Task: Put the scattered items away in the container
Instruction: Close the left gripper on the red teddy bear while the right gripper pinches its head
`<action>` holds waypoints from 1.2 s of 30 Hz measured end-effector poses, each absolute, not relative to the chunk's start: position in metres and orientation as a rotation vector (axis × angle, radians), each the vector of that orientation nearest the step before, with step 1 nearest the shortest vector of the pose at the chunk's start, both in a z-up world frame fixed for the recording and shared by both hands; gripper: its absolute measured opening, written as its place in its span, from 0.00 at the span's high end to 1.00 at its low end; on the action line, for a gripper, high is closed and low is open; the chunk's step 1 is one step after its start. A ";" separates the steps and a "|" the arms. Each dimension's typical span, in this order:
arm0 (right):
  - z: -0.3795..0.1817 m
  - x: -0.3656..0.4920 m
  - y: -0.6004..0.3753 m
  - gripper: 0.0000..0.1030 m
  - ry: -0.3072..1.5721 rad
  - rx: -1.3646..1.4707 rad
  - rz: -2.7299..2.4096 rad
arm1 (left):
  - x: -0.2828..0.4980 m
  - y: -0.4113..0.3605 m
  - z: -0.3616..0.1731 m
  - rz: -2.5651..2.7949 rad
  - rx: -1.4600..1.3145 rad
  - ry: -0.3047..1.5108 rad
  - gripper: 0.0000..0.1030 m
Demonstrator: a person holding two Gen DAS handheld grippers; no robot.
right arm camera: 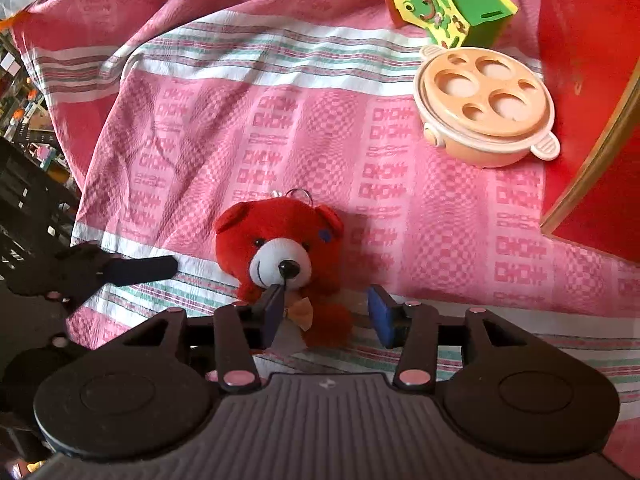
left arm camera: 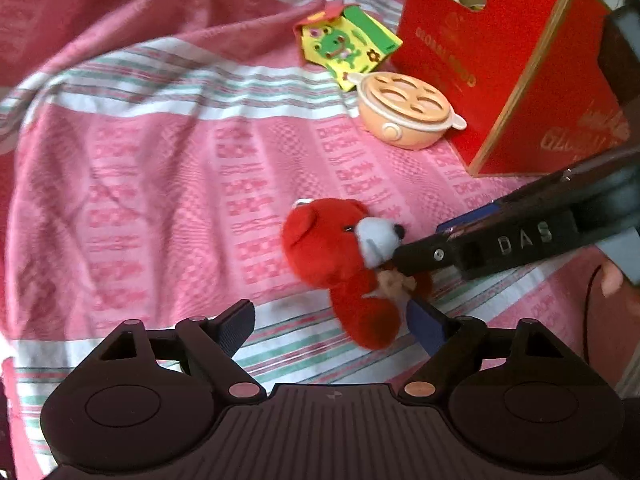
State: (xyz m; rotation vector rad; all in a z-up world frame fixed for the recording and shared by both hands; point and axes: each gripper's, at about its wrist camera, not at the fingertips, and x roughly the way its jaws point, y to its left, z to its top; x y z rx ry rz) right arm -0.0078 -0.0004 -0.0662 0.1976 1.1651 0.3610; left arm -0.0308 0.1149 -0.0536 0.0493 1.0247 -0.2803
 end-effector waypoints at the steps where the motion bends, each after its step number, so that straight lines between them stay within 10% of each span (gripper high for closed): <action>1: -0.066 -0.009 -0.001 0.49 1.166 0.196 0.361 | -0.028 0.112 -0.055 -0.291 0.040 1.030 0.16; 7: -0.059 -0.015 -0.007 0.45 1.149 0.190 0.346 | -0.021 0.111 -0.070 -0.302 0.019 1.082 0.52; 26: -0.088 0.023 0.011 0.30 1.164 0.324 0.449 | -0.021 0.130 -0.071 -0.277 0.007 1.121 0.37; 36: -0.082 0.022 0.034 0.42 1.166 0.287 0.484 | -0.031 0.108 -0.082 -0.260 0.002 1.111 0.34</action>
